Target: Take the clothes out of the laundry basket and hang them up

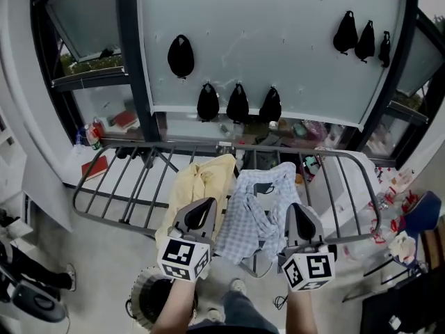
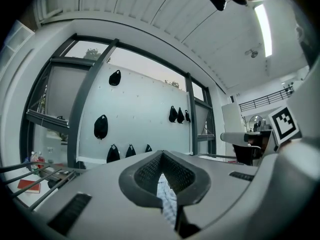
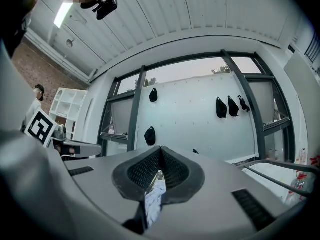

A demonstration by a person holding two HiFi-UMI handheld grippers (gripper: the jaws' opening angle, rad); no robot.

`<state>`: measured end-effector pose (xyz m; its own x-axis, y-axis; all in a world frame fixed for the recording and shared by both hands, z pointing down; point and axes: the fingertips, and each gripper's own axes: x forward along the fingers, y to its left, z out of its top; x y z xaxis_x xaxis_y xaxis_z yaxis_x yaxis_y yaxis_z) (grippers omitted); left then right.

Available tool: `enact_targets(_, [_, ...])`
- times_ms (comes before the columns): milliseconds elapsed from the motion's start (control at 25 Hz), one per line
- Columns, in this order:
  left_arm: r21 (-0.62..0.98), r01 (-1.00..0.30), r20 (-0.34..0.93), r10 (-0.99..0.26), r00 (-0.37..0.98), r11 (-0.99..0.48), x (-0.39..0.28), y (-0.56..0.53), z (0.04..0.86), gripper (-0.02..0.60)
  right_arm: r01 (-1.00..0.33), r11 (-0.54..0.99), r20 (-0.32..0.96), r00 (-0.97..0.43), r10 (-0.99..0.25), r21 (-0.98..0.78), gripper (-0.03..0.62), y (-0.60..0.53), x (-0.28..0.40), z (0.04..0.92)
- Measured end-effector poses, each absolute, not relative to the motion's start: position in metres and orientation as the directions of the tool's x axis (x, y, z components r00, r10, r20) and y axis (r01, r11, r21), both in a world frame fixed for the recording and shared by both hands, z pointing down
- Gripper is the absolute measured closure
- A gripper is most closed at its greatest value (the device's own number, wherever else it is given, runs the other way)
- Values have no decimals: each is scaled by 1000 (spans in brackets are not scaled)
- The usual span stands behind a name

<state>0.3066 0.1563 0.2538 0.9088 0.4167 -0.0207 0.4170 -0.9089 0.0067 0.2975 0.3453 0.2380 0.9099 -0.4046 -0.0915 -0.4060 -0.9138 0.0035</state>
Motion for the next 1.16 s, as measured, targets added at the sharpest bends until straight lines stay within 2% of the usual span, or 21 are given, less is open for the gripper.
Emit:
enact_targets(480, [3, 443, -28, 443, 896, -896, 304, 165, 249, 561, -367, -930, -109, 924, -367, 14, 592, 357, 288, 236])
enact_targets(1160, [29, 455, -24, 455, 890, -890, 304, 173, 256, 561, -379, -925, -77, 922, -380, 27, 592, 359, 287, 240])
